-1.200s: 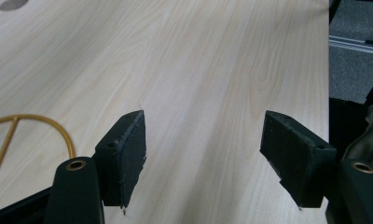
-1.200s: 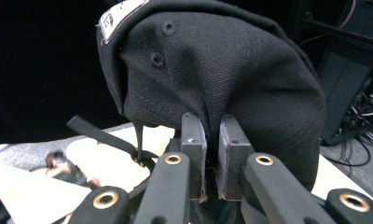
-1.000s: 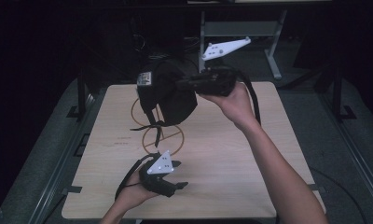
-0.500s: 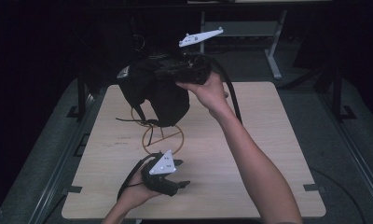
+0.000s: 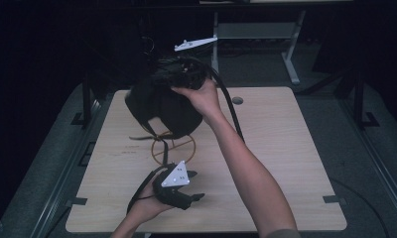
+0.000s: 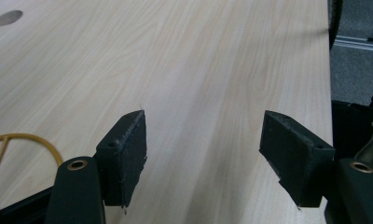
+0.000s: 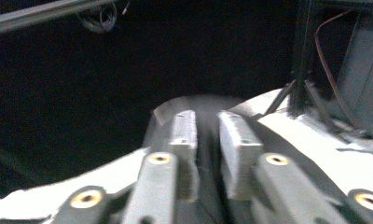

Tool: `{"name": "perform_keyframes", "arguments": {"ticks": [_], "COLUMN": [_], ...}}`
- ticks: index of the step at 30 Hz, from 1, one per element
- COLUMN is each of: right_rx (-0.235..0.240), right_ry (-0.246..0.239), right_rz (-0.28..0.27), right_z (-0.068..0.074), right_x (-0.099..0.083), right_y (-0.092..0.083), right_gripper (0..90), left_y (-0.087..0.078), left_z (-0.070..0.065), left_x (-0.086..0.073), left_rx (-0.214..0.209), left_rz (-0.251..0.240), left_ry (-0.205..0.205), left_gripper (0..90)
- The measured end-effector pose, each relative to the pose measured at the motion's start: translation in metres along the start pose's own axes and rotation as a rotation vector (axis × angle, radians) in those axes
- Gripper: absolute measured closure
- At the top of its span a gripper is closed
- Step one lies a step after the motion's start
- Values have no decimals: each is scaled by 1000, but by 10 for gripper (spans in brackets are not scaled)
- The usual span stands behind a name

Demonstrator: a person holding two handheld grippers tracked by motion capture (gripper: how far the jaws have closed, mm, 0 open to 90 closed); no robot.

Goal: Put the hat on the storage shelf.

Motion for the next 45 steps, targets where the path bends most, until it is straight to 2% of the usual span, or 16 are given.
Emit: {"name": "perform_keyframes", "arguments": {"ticks": [1,2,4,8,13,14,18,28,31,35,38,45], "right_rx": [6,-20,-8,-12,-21,-27,-33,-33,-34,-47,-75,-90], "right_ry": [-1,-13,1,8,3,-1,1,0,9,40,42,50], "right_rz": [34,65,57,78,87,100,97,92,84,84,97,100], "right_z": [0,-1,-2,-3,-5,-6,-8,-8,-10,-17,-21,-26], "right_x": [-3,-6,-10,-16,-24,-30,-35,-48,-50,-56,-62,-72], "right_y": [5,8,8,4,-7,-11,-17,-34,-42,-55,-62,-75], "right_gripper": [616,584,564,486,448,432,411,350,337,315,305,280], "left_y": [0,0,-1,0,0,1,0,-1,-1,-1,-1,-1], "left_z": [-1,-1,-1,1,3,3,7,10,10,10,10,10], "left_x": [0,-1,-1,-1,-4,-4,-5,-7,-7,-6,-6,-7], "left_rx": [-1,-1,1,4,18,17,21,23,27,27,26,25], "left_rz": [4,3,-2,-5,5,1,12,4,2,-6,-11,-15], "left_ry": [3,8,5,0,-10,-14,-18,-49,-46,-42,-52,-62], "left_gripper": [313,313,313,303,286,280,270,261,260,259,259,262]}}
Point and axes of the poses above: each handheld gripper's, and its own axes: y roughly forward along the jaws, x roughly out of its top, z roughly to its left, the point moved 7 cm from there along y, roughly forward along the jaws, and after that the axes turned 7 degrees about -y, right-handed, at the moved point
